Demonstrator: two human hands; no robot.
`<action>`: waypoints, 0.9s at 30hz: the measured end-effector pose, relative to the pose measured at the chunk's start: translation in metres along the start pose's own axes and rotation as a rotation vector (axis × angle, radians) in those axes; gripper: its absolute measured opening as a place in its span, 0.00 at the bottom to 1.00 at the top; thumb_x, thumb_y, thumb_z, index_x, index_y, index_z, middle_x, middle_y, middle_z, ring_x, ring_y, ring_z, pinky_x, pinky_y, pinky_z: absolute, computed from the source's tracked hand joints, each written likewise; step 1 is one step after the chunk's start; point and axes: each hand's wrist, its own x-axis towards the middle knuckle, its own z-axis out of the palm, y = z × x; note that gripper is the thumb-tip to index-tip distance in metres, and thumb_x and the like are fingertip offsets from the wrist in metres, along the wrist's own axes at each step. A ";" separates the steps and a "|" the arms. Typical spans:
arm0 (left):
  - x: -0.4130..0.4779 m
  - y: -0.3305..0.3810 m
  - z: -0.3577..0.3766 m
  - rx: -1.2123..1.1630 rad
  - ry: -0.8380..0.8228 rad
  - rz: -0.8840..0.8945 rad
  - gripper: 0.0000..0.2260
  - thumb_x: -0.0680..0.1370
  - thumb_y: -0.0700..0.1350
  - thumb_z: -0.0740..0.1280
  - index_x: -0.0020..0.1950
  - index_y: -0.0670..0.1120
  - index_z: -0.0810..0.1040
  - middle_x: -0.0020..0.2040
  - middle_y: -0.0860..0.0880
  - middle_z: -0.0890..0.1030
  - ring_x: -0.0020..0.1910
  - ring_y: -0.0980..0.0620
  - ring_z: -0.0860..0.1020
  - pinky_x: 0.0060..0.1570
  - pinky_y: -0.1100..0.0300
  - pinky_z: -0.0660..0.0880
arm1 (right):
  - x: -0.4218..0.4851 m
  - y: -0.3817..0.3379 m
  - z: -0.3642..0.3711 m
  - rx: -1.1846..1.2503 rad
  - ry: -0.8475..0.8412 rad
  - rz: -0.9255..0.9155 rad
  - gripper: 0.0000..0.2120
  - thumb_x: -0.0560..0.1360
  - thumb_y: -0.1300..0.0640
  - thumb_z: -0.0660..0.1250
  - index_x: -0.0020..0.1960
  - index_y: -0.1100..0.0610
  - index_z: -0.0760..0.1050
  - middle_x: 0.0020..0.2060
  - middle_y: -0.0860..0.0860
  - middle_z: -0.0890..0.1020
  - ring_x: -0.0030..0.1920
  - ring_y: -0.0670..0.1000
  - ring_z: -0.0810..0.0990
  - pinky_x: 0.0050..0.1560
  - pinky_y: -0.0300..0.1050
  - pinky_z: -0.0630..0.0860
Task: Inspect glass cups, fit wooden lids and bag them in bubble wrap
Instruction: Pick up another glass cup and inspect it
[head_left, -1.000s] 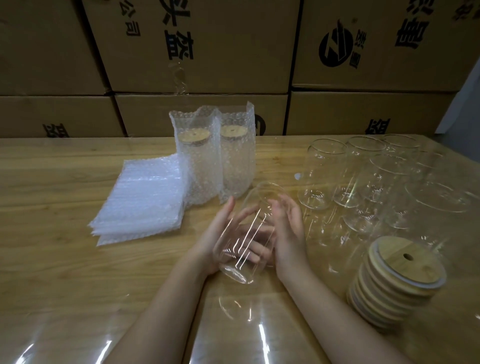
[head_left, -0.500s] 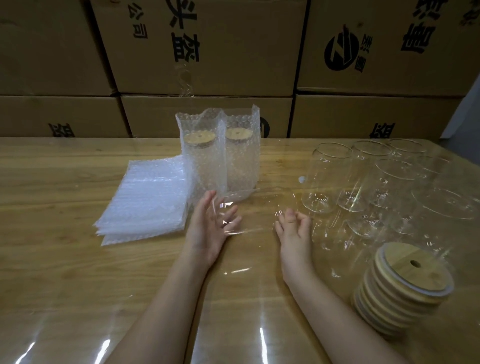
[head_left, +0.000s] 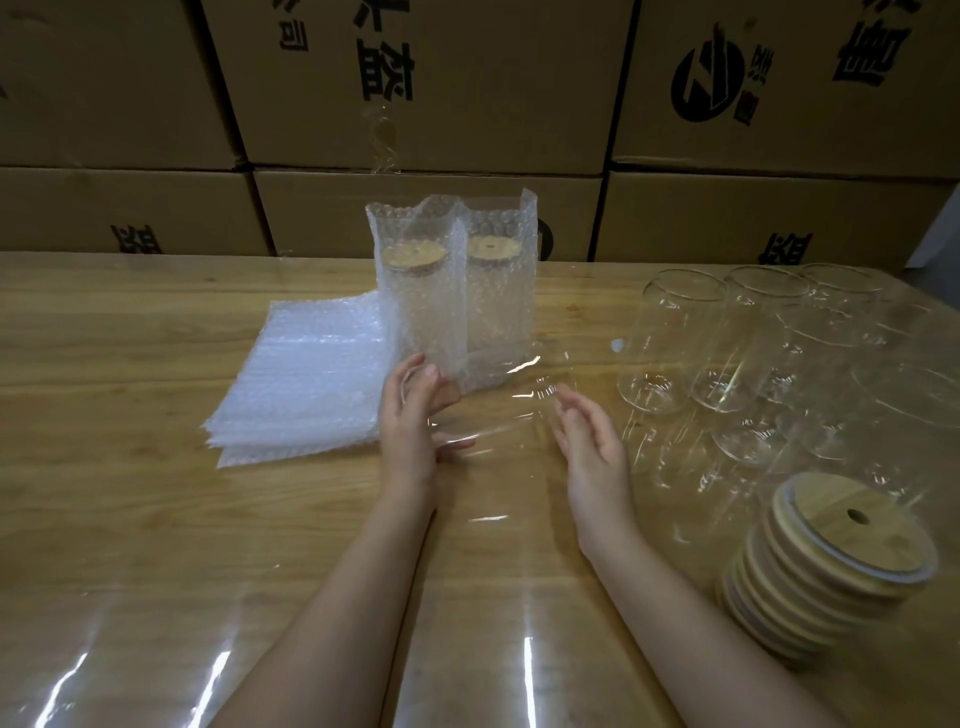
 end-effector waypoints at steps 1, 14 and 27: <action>-0.001 0.001 0.000 0.012 0.010 0.004 0.15 0.71 0.57 0.65 0.57 0.59 0.75 0.57 0.48 0.79 0.52 0.51 0.82 0.27 0.57 0.76 | 0.000 0.000 0.000 -0.017 -0.007 -0.012 0.11 0.81 0.60 0.58 0.55 0.47 0.76 0.49 0.36 0.81 0.52 0.33 0.78 0.57 0.32 0.71; -0.008 0.004 0.002 0.103 0.037 0.053 0.18 0.69 0.59 0.67 0.58 0.58 0.79 0.57 0.47 0.80 0.48 0.50 0.82 0.25 0.59 0.74 | -0.008 -0.009 -0.002 -0.071 -0.102 -0.111 0.16 0.81 0.51 0.57 0.65 0.33 0.66 0.64 0.26 0.67 0.65 0.27 0.64 0.57 0.20 0.63; -0.003 0.008 -0.002 -0.025 -0.020 -0.044 0.15 0.69 0.59 0.64 0.52 0.56 0.80 0.45 0.47 0.83 0.37 0.50 0.81 0.22 0.63 0.68 | -0.013 -0.016 0.003 -0.092 -0.066 -0.124 0.13 0.77 0.44 0.51 0.53 0.39 0.73 0.66 0.42 0.73 0.65 0.31 0.68 0.59 0.21 0.61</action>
